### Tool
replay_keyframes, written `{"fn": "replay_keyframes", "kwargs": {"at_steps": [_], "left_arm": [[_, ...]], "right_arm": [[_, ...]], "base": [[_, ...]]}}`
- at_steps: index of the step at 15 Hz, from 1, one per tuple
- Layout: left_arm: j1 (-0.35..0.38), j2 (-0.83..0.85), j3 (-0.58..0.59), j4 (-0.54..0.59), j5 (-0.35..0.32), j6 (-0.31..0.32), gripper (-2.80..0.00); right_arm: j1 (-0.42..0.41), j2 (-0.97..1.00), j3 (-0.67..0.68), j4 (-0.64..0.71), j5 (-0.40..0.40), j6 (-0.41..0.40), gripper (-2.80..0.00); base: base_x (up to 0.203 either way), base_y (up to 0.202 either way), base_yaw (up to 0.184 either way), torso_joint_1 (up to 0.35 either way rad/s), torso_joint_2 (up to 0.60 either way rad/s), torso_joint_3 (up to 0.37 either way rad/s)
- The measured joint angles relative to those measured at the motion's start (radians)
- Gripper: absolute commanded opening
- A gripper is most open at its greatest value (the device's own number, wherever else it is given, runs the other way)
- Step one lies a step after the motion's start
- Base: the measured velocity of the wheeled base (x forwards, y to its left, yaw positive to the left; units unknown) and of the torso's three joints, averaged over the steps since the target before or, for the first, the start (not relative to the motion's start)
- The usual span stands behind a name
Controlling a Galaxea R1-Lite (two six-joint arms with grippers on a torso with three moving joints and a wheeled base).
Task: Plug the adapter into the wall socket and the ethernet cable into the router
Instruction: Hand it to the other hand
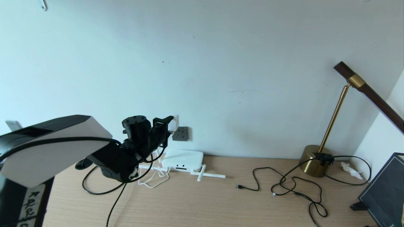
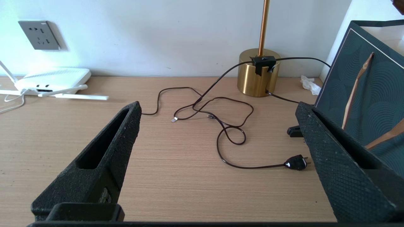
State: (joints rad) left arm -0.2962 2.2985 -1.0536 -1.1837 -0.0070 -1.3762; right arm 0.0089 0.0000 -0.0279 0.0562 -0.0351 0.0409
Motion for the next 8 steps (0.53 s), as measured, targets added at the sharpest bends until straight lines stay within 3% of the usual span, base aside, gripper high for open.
{"fn": "replay_keyframes", "kwargs": {"at_steps": [4, 8], "left_arm": [[0.0, 0.001, 0.0, 0.0, 0.0, 0.0, -2.8], [0.0, 0.001, 0.0, 0.0, -0.001, -0.001, -2.8]], "right_arm": [[0.0, 0.0, 0.0, 0.0, 0.0, 0.0, 0.0], [0.0, 0.0, 0.0, 0.0, 0.0, 0.0, 0.0]], "base": [[0.0, 0.0, 0.0, -0.023, 0.03, 0.025], [0.0, 0.0, 0.0, -0.137, 0.31, 0.165]]}}
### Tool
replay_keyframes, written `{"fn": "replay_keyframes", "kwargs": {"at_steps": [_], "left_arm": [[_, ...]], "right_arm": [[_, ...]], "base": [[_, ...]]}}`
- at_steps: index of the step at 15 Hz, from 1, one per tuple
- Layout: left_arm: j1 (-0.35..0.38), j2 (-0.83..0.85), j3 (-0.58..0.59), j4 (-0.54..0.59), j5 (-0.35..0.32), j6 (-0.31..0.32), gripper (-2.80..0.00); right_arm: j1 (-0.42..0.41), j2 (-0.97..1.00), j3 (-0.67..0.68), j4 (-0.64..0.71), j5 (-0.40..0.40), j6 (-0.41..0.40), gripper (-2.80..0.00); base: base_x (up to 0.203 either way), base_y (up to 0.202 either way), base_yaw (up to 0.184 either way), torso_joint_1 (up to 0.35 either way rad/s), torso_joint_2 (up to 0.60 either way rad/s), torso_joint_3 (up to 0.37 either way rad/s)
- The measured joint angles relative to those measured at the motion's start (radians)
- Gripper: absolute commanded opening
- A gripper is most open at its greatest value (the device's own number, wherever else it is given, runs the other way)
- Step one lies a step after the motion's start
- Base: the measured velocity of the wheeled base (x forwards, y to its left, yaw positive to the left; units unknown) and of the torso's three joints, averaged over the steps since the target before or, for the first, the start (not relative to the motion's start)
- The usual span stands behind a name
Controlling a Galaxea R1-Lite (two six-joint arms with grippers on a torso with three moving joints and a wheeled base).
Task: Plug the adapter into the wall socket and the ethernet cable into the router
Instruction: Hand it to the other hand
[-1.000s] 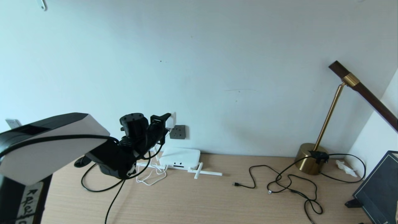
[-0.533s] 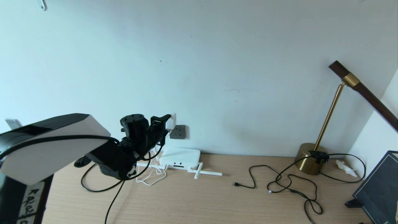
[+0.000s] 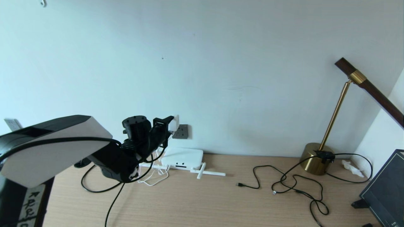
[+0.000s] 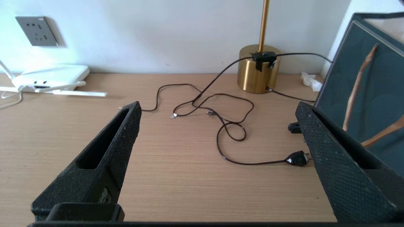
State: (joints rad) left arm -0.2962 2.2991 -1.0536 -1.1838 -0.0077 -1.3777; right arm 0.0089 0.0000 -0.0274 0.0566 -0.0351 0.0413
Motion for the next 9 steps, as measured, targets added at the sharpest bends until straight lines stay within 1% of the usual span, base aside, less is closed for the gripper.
{"fn": "replay_keyframes", "kwargs": {"at_steps": [9], "left_arm": [[-0.005, -0.01, 0.007, 0.0, -0.001, 0.0, -2.8]], "right_arm": [[0.0, 0.0, 0.0, 0.0, 0.001, 0.0, 0.0]], "base": [[0.0, 0.0, 0.0, -0.149, 0.33, 0.178]]}}
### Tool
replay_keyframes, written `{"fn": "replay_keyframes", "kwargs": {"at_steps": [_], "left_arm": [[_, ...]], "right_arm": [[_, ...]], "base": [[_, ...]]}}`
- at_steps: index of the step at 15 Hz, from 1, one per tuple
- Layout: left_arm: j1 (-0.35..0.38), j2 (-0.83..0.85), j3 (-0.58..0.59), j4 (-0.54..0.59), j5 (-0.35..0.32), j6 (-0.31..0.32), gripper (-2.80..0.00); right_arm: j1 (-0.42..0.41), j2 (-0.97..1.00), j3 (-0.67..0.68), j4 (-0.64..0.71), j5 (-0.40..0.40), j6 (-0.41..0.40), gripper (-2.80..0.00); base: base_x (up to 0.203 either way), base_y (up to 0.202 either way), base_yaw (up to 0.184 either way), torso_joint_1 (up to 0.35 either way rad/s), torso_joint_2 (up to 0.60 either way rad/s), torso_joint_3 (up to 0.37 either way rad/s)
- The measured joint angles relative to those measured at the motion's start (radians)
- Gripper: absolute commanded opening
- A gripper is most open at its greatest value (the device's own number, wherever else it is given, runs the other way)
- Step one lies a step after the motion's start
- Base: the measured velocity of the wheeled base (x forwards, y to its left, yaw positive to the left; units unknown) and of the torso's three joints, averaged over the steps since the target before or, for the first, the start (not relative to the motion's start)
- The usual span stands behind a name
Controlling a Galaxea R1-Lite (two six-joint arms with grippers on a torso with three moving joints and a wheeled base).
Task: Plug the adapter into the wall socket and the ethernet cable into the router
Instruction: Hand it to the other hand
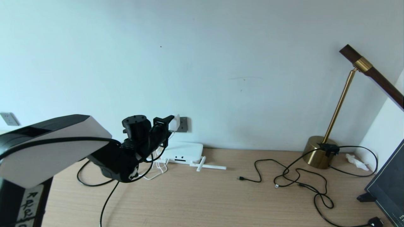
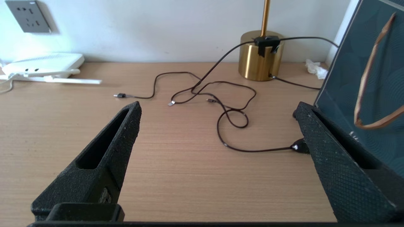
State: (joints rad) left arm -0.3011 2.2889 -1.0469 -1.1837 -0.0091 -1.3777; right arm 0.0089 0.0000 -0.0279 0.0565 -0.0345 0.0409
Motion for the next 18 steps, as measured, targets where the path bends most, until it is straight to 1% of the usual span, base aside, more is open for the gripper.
{"fn": "replay_keyframes", "kwargs": {"at_steps": [5, 12, 14, 18], "left_arm": [[-0.001, -0.006, 0.005, 0.0, 0.001, 0.003, -2.8], [0.003, -0.007, -0.011, 0.0, 0.001, 0.003, -2.8], [0.011, -0.01, -0.02, 0.001, 0.001, 0.003, -2.8], [0.032, -0.03, -0.024, 0.001, -0.004, 0.003, -2.8]], "right_arm": [[0.0, 0.0, 0.0, 0.0, 0.0, -0.001, 0.0], [0.0, 0.0, -0.001, 0.0, 0.0, 0.0, 0.0], [0.0, 0.0, 0.0, 0.0, 0.0, 0.0, 0.0], [0.0, 0.0, 0.0, 0.0, 0.0, 0.0, 0.0]], "base": [[0.0, 0.0, 0.0, -0.162, 0.37, 0.208], [0.0, 0.0, 0.0, -0.221, 0.53, 0.31], [0.0, 0.0, 0.0, -0.086, 0.23, 0.137], [0.0, 0.0, 0.0, -0.018, 0.04, 0.031]]}}
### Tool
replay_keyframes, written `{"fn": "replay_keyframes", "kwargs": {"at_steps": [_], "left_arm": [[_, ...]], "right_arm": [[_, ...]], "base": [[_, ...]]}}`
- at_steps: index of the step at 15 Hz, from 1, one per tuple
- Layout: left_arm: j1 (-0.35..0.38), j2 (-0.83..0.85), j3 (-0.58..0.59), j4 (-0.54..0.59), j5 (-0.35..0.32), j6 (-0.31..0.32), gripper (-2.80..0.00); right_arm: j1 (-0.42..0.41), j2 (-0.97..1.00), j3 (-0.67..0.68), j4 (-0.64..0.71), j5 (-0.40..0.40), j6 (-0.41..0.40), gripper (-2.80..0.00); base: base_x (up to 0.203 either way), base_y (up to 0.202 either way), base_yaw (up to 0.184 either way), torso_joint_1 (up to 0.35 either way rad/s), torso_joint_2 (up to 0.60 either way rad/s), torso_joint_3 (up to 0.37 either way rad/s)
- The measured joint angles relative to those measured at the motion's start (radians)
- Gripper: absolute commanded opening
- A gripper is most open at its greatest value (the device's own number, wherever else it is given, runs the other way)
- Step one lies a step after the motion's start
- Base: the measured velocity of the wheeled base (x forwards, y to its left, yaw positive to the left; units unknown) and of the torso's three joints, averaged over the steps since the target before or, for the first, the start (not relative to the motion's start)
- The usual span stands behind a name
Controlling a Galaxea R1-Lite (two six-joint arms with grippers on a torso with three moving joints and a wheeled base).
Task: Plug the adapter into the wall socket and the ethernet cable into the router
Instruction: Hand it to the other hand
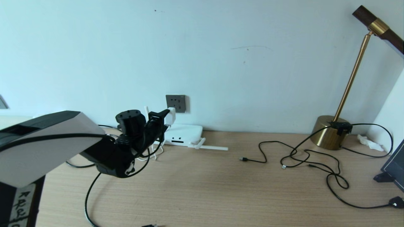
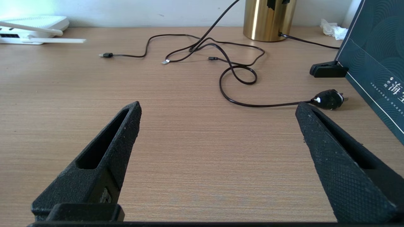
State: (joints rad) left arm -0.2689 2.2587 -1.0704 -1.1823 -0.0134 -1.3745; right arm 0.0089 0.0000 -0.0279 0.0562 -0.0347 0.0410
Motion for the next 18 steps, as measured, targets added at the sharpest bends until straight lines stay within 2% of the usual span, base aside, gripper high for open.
{"fn": "replay_keyframes", "kwargs": {"at_steps": [5, 9, 18], "left_arm": [[0.013, -0.006, -0.043, 0.013, -0.004, 0.0, -2.8], [0.012, 0.012, -0.093, 0.036, 0.002, -0.027, -2.8], [0.013, 0.076, -0.194, 0.096, 0.013, -0.029, -2.8]], "right_arm": [[0.0, 0.0, 0.0, 0.0, 0.0, 0.0, 0.0], [0.0, 0.0, 0.0, 0.0, 0.0, -0.001, 0.0], [0.0, 0.0, 0.0, 0.0, 0.0, -0.001, 0.0]], "base": [[0.0, 0.0, 0.0, 0.0, 0.0, 0.0], [0.0, 0.0, 0.0, 0.0, 0.0, 0.0], [0.0, 0.0, 0.0, 0.0, 0.0, 0.0]]}}
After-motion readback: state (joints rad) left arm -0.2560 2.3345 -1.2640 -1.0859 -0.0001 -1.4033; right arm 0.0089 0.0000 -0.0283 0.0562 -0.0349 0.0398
